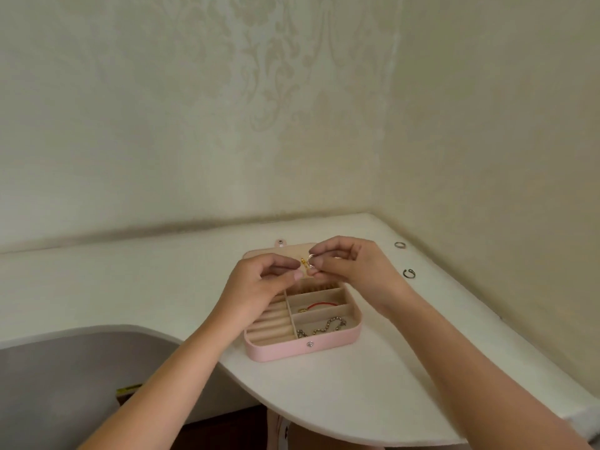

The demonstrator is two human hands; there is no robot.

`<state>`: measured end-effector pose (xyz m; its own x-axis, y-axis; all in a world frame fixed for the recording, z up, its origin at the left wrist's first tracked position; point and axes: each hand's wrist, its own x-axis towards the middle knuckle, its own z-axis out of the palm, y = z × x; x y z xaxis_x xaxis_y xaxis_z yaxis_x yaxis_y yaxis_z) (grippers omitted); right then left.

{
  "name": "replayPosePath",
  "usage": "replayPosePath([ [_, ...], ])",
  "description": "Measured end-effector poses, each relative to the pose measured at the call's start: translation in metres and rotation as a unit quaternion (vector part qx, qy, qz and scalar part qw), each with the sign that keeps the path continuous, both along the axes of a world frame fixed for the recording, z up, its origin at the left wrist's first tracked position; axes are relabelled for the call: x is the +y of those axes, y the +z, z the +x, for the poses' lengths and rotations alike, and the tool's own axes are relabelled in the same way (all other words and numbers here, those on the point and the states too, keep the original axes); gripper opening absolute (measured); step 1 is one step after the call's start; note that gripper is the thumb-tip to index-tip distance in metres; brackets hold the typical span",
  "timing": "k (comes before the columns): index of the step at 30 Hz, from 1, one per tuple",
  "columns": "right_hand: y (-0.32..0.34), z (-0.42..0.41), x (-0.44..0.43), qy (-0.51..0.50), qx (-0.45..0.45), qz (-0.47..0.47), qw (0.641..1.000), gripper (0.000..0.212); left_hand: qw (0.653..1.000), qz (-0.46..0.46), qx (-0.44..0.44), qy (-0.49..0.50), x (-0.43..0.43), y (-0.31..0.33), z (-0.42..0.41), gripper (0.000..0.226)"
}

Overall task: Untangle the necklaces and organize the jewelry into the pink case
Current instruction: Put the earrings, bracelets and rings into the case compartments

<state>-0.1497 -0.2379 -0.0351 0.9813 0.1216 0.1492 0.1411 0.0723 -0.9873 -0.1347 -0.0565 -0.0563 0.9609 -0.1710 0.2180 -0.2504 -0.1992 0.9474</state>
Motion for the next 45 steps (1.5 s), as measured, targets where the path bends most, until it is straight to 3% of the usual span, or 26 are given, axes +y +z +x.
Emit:
replayPosePath([
  [10, -0.009, -0.002, 0.011, 0.003, 0.041, 0.076, 0.996, 0.007, 0.997, -0.064, -0.031, 0.014, -0.009, 0.002, -0.012, 0.010],
  [18, -0.018, 0.000, 0.016, 0.057, 0.114, 0.258, 0.958, 0.005, 0.990, -0.134, -0.011, -0.041, -0.011, 0.006, -0.017, 0.012],
  [23, -0.021, 0.000, 0.016, 0.099, 0.120, 0.244, 0.957, 0.019, 0.987, -0.148, -0.056, -0.016, -0.011, 0.008, -0.018, 0.011],
  [28, -0.017, -0.002, 0.017, 0.103, 0.126, 0.265, 0.950, 0.054, 0.989, -0.122, -0.068, -0.046, -0.009, 0.014, -0.022, 0.014],
  [32, -0.014, -0.003, 0.019, 0.119, 0.128, 0.269, 0.947, 0.056, 0.989, -0.128, -0.061, -0.050, -0.009, 0.019, -0.027, 0.016],
  [39, -0.009, -0.007, 0.016, 0.146, 0.194, 0.232, 0.942, 0.015, 0.986, -0.030, -0.141, -0.080, -0.001, 0.024, -0.022, 0.013],
  [45, -0.008, -0.008, 0.017, 0.163, 0.234, 0.196, 0.938, 0.011, 0.941, 0.125, -0.301, -0.097, 0.009, 0.032, -0.022, 0.017],
])
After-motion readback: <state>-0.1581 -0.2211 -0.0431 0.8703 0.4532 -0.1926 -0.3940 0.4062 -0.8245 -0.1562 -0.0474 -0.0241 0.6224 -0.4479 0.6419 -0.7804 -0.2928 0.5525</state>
